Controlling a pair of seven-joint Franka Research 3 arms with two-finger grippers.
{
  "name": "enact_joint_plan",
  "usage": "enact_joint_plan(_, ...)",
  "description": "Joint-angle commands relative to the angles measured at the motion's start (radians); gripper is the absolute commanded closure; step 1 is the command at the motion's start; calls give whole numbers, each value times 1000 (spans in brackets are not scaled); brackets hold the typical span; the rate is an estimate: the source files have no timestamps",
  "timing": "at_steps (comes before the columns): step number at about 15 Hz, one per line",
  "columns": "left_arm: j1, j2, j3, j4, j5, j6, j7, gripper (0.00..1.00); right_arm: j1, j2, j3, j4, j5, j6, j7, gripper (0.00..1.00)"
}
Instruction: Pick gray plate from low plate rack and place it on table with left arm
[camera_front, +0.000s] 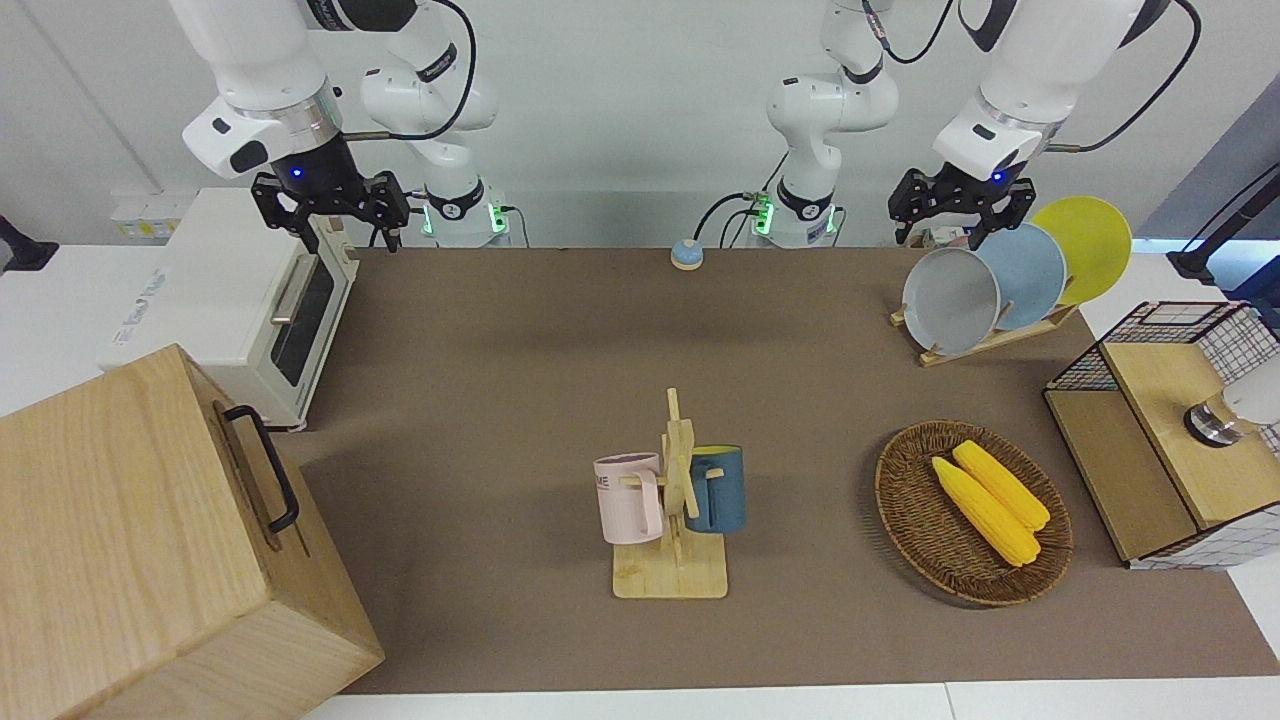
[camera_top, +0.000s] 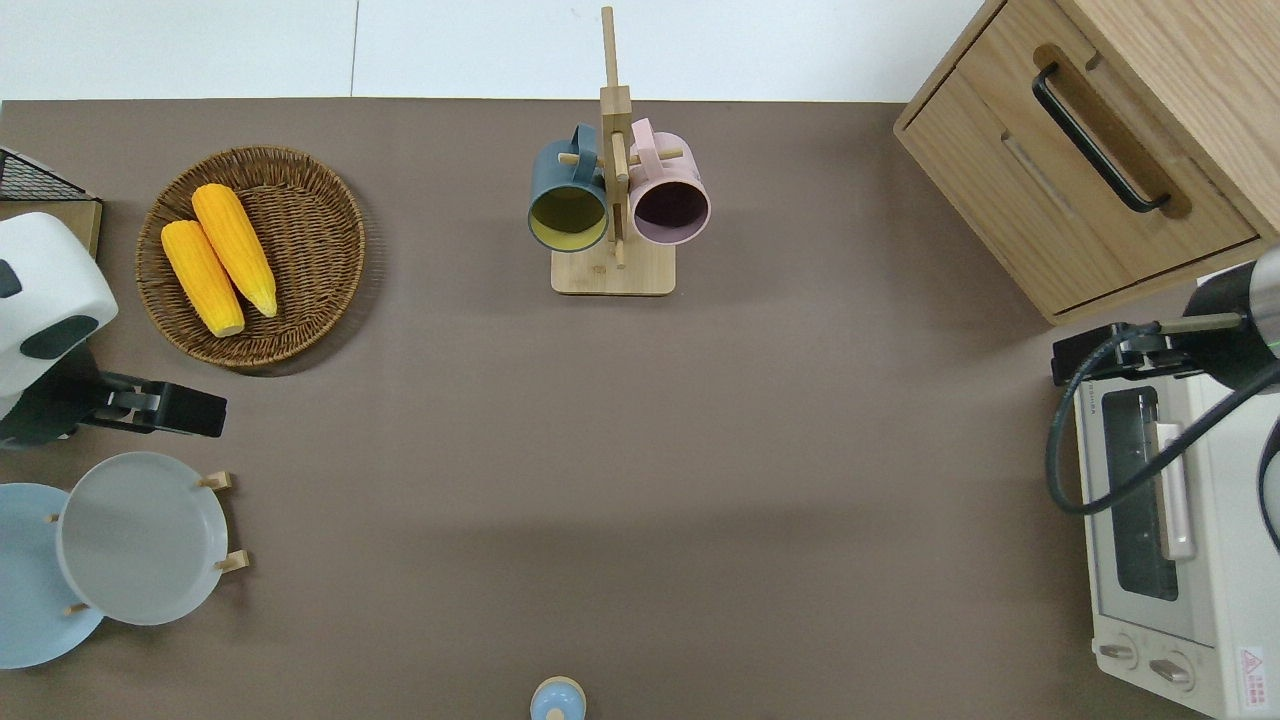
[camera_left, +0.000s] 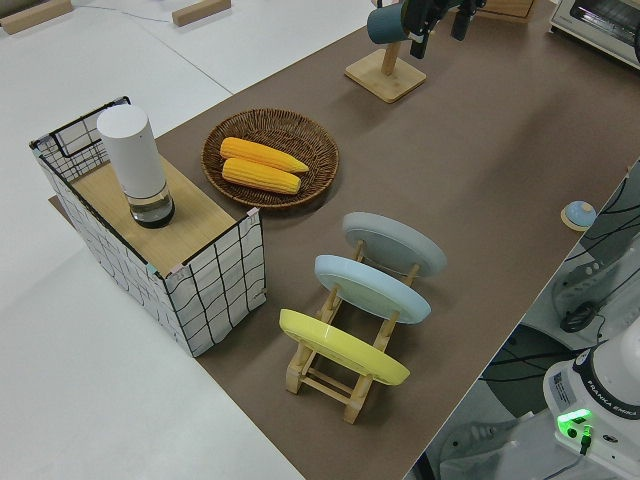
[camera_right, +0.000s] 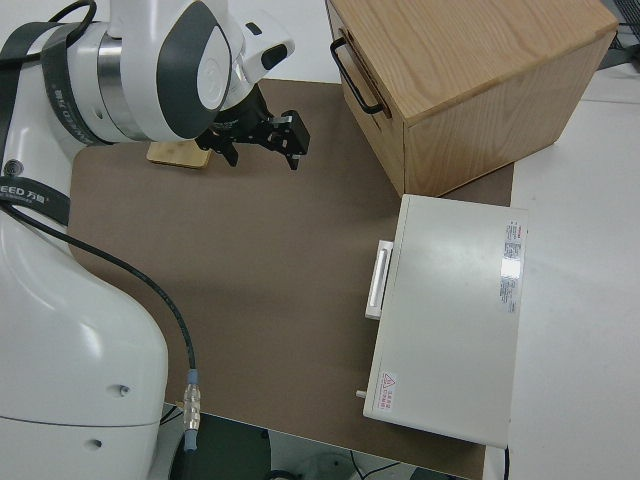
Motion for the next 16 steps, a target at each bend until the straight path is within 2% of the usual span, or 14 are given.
enact_joint_plan(1, -18, -27, 11, -28, -5, 2, -7, 5, 7, 0, -6, 6, 3, -1, 4, 17)
enact_joint_plan(12, -11, -20, 12, -30, -2, 7, 0, 9, 7, 0, -6, 6, 3, -1, 4, 17)
enact_joint_plan(16, -3, -21, 24, -31, 34, 2, 16, 7, 7, 0, -6, 6, 3, -1, 4, 17)
